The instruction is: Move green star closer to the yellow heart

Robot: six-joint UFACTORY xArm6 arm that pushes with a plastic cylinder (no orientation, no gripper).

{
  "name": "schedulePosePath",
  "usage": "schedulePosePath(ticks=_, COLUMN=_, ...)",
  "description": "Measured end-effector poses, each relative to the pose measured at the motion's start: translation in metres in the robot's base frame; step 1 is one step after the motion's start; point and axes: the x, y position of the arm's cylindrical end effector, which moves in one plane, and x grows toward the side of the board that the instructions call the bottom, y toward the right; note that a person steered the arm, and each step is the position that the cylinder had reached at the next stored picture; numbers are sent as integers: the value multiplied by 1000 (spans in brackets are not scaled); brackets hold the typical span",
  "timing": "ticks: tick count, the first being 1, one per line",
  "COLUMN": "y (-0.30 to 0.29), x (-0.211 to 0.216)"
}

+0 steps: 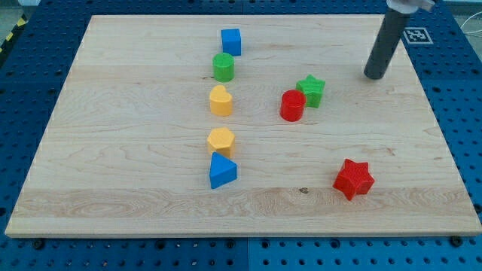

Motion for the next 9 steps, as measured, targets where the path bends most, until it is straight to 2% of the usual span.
schedulePosePath(ticks=1, y=-15, x=26)
schedulePosePath(ticks=4, y=-127, x=28)
schedulePosePath(ticks=6, y=-171, x=20)
schedulePosePath(ticks=9, y=-178, x=0)
